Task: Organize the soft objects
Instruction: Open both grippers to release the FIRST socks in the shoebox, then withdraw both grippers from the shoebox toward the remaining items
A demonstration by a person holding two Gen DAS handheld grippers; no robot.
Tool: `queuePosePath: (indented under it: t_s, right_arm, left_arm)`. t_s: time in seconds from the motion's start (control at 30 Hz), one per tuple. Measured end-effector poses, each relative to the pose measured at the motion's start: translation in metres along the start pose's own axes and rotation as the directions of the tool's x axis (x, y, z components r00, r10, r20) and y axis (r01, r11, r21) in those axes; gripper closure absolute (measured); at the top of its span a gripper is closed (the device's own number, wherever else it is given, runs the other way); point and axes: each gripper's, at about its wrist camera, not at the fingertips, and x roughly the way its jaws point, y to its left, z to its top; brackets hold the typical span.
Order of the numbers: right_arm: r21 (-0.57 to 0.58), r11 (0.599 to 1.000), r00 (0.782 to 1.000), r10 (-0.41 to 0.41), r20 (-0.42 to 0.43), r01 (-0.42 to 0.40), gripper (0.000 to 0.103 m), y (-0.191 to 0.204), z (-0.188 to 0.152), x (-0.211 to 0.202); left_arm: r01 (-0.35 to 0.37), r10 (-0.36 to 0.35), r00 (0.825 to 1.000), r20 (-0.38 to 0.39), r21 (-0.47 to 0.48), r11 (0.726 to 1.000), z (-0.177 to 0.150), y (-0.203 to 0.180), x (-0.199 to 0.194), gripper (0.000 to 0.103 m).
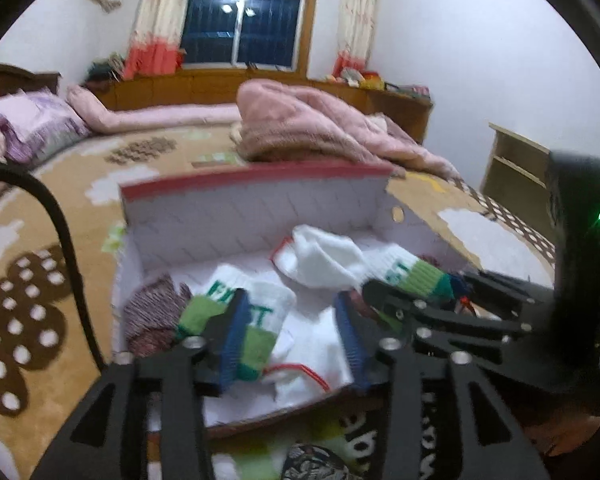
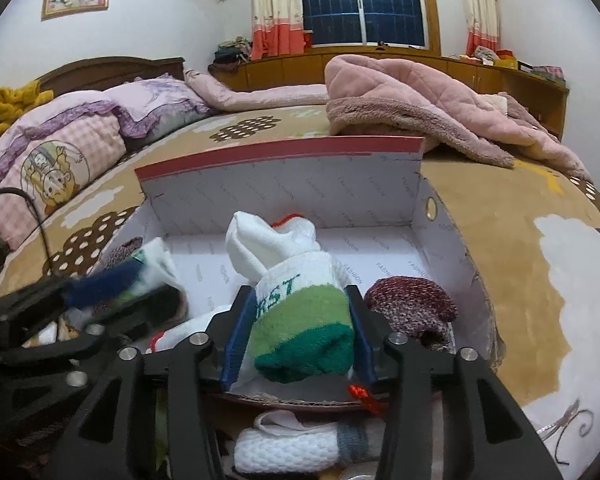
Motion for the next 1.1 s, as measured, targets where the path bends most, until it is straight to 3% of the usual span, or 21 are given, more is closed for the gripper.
queuePosePath:
  t_s: [0.1, 0.33, 0.53, 0.63, 0.77, 1.1]
  right_arm:
    - [0.013, 1.000, 1.000, -0.009, 0.003, 0.009, 0.047, -0.002, 0.001, -0.001]
    - [0.026, 0.999, 0.998, -0.033, 0.045, 0.032, 0.027, -0.003, 0.004, -0.010]
    - [0.024, 0.999, 0.997, -0.034, 0.071, 0.032, 0.017, -0.007, 0.007, -0.020]
    - [0.018, 0.999, 0.996, -0.045, 0.081, 0.043, 0.016, -0.009, 0.008, -0.025]
    - [0.007, 0.999, 0.995, -0.045, 0.093, 0.045, 0.016, -0.008, 0.009, -0.030]
    - [0.030, 0.999, 0.996, -0.037, 0.077, 0.035, 0.016, -0.012, 0.003, -0.035]
  left_arm:
    - [-0.041, 0.041, 0.997, 0.059, 0.000, 0.999, 0.004, 0.001, -0.011, 0.033]
    - [-0.065, 0.070, 0.995, 0.068, -0.062, 0.996, 0.010, 0.016, -0.015, 0.026]
    - [-0.091, 0.096, 0.993, 0.072, -0.073, 0.993, 0.012, 0.021, -0.019, 0.022]
    - [-0.125, 0.130, 0.985, 0.109, -0.054, 0.991, 0.012, 0.018, -0.027, 0.021]
    - [-0.112, 0.117, 0.983, 0.144, -0.042, 0.993, 0.016, 0.015, -0.036, 0.020]
    - [-0.110, 0.113, 0.988, 0.108, -0.039, 0.993, 0.012, 0.018, -0.034, 0.020]
